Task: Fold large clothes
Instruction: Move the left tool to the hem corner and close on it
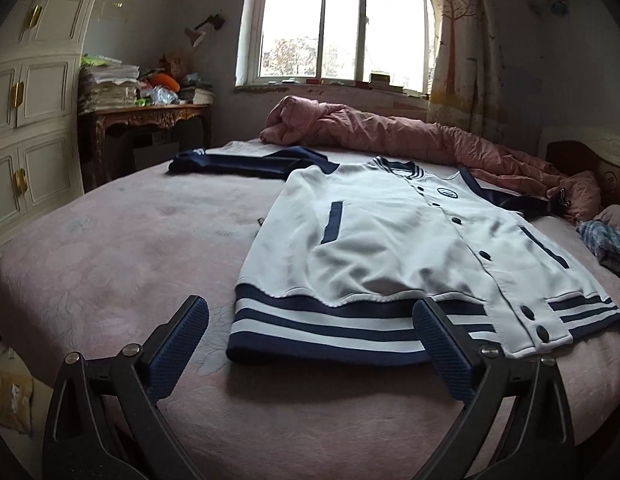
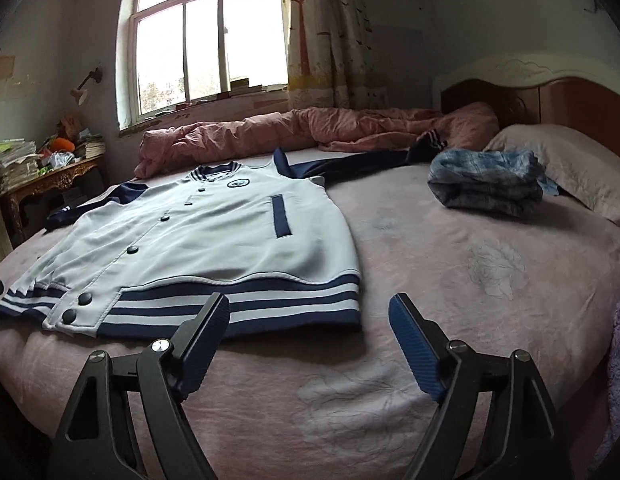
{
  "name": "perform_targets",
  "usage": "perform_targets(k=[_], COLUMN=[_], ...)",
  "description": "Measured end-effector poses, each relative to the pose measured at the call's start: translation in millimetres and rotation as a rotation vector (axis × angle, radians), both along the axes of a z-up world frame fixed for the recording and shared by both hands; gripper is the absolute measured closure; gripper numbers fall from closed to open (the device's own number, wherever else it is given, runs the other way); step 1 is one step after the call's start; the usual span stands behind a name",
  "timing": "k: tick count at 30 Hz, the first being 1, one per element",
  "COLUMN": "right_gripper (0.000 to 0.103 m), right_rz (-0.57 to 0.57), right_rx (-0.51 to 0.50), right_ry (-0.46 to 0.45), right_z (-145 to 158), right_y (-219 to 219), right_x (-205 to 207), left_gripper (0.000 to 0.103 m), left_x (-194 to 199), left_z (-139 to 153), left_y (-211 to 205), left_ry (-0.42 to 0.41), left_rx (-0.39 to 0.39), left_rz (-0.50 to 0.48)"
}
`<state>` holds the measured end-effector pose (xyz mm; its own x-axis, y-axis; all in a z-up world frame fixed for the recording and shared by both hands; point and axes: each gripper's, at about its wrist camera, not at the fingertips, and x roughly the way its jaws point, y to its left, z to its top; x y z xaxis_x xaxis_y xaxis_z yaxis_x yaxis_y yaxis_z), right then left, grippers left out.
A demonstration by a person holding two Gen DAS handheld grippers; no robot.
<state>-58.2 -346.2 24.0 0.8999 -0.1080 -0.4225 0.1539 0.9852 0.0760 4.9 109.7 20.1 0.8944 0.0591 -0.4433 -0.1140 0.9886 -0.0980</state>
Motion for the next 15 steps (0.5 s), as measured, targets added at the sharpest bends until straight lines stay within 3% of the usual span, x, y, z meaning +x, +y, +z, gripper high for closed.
perform_targets(k=[4,6,8,12,13,14,15], right_gripper=[0.021,0.029,0.031,0.038,0.05,0.058,0.069], right_rz=[-0.008,0.018,0.042,0.064,0.071,0.088,0.102], right_rx=[0.063,0.118,0.165,0.154,0.15,0.146,0.143], right_ry=[0.042,0.088,0.119,0.106,0.104,0.101,0.098], right_z=[-6,-14,-22,-25,-26,-27,-26], right_y=[-25,-34,-40,-35,-32,-29,-26], right_x=[19,30,38,41,42,42,43], left_gripper=[0.002,0.005,0.01,0.01,0.016,0.038,0.053], left_x=[12,19,23,29,30,29,28], left_z=[-11,-21,-29,-30,-30,-30,-29], left_y=[22,34,41,35,34,33,33], left_ry=[0.048,0.094,0.117,0.122,0.12,0.114,0.105], left_rx=[-0.067,-0.102,-0.13,-0.067,-0.068,-0.069,-0.073], left_rz=[0.021,0.025,0.023,0.01,0.007,0.001,-0.016])
